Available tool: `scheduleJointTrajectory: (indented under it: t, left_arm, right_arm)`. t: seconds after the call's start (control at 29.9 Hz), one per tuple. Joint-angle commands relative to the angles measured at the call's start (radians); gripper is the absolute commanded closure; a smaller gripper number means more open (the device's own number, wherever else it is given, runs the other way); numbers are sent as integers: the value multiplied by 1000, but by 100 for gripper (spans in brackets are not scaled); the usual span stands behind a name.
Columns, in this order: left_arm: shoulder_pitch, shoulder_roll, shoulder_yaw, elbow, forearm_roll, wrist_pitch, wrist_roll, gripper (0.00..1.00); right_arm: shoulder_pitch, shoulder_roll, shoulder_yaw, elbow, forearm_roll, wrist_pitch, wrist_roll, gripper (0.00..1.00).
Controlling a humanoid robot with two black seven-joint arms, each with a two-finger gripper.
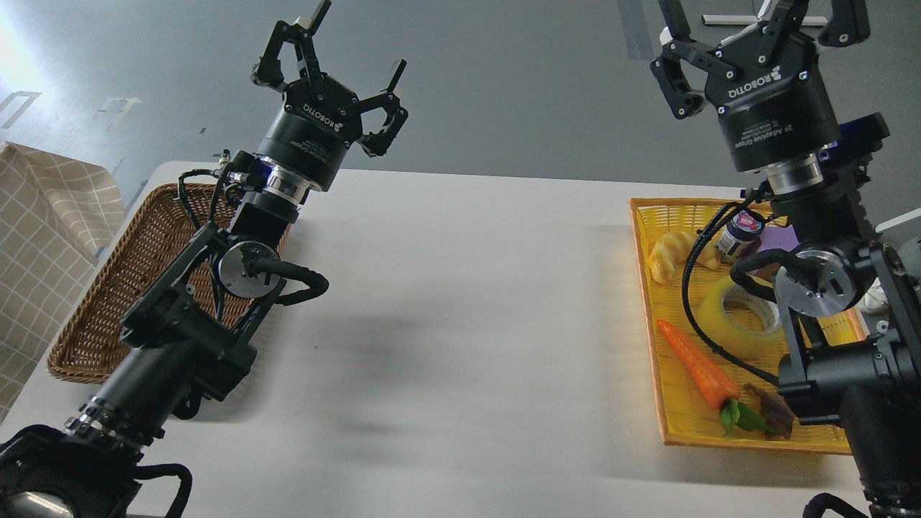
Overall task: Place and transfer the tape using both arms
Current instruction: 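Raise the right gripper away from the yellow tray and reposition it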
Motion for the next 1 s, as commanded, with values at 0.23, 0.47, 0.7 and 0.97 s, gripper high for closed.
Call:
scheduleJointTrajectory:
  t: [0.23, 0.47, 0.7, 0.97]
  left_arm:
    - [4, -1, 8, -3, 6, -6, 3, 2]
    - [26, 2, 17, -1, 12, -28, 8, 2]
    - [30, -4, 21, 2, 17, -28, 9, 2]
    - [30, -1, 21, 3, 17, -28, 8, 2]
  right_arm:
    - [-52, -226, -9, 19, -270, -3, -5, 0]
    - [-74, -438, -10, 33, -322, 11, -52, 0]
    - [-152, -588, -10, 45, -403, 14, -106, 0]
    - [-181, -719, -9, 39, -638, 0, -101, 0]
